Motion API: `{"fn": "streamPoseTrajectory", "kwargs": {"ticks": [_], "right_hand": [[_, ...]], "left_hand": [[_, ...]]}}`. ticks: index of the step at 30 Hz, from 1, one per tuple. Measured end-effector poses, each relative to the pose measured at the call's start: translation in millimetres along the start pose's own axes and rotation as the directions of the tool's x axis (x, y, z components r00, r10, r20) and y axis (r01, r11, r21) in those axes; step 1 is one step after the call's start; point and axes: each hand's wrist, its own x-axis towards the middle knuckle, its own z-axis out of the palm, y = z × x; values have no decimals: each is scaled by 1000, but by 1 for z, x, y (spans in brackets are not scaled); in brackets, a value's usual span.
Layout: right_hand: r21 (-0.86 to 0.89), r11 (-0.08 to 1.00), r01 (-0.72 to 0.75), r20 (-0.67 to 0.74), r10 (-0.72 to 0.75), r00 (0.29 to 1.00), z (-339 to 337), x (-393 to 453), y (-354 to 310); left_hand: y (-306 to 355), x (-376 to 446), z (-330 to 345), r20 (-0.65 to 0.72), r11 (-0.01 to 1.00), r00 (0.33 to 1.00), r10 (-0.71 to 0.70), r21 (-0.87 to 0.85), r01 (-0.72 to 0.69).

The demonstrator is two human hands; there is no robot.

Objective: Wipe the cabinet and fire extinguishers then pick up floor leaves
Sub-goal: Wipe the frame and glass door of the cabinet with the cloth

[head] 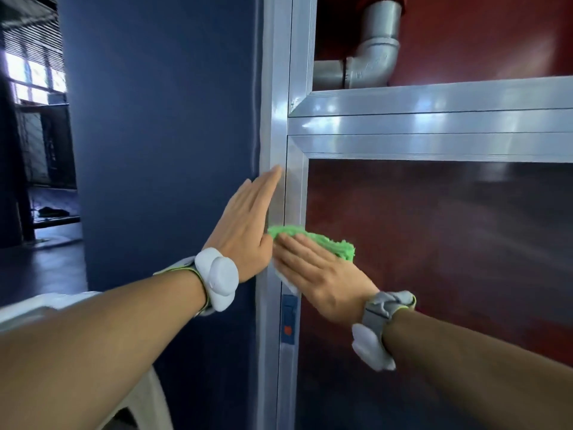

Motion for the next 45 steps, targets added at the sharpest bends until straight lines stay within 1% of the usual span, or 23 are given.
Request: {"fn": "streamPoseTrajectory", "kwargs": {"ticks": [2,3,4,5,7,8,11,13,14,19,21,23,25,26,27,30,31,33,36,39,41,43,45], "right_hand": [[-18,988,153,117,-150,982,-5,-13,8],[-16,978,207,139,-203,969,-11,-10,20],[-15,976,219,136,-215,967,-17,-2,35],[-26,984,176,101,-172,980,-24,7,53],[-39,999,3,-25,-4,1000,-38,34,86],[-37,995,-93,-99,89,991,-43,44,97],[9,942,-335,-278,324,904,-34,52,87],[61,921,-385,-339,382,860,-13,41,54],[83,928,-362,-349,367,862,1,32,34],[115,979,-170,-217,192,957,50,-31,-53],[116,993,-37,-127,52,991,62,-53,-75],[84,991,104,-63,-99,993,65,-60,-77],[33,984,178,-33,-177,984,55,-51,-60],[6,987,159,-50,-159,986,48,-43,-50],[9,995,99,-88,-98,991,42,-34,-39],[82,983,-163,-221,177,959,32,-17,-31],[91,971,-219,-240,235,942,36,-16,-39],[118,957,-267,-206,286,936,50,-27,-68],[102,971,-218,-118,229,966,72,-55,-111],[93,994,-49,30,46,998,92,-93,-154],[87,995,53,176,-68,982,100,-119,-181],[97,989,113,293,-137,946,99,-129,-190],[97,986,133,257,-154,954,92,-116,-174]], "left_hand": [[4,-5,5,39,999,999,-20,43,18],[6,-6,6,51,998,998,-35,53,32],[8,-5,7,54,998,997,-48,54,45],[12,-3,8,53,997,997,-64,49,62],[16,-1,6,26,994,994,-105,19,105],[19,0,6,9,991,991,-131,1,131],[25,-7,12,-50,977,977,-209,-63,206],[28,-22,25,-87,964,964,-252,-105,243],[28,-32,35,-96,960,958,-269,-110,258],[26,-94,77,-10,966,966,-259,2,259],[30,-110,83,30,959,959,-282,45,280],[33,-121,85,48,952,953,-301,70,297],[35,-124,86,48,948,949,-313,82,308],[37,-124,87,40,941,942,-334,75,330],[38,-124,89,28,932,933,-360,60,358],[41,-130,99,-23,919,919,-394,-1,395],[40,-135,102,-23,920,920,-392,-18,392],[37,-152,109,17,921,921,-389,-27,390],[36,-170,117,65,914,912,-405,-2,406],[37,-182,125,92,912,908,-410,75,404],[37,-189,128,125,914,908,-401,119,387],[36,-196,131,162,921,908,-386,123,369],[31,-200,133,156,930,918,-366,92,355]]}}
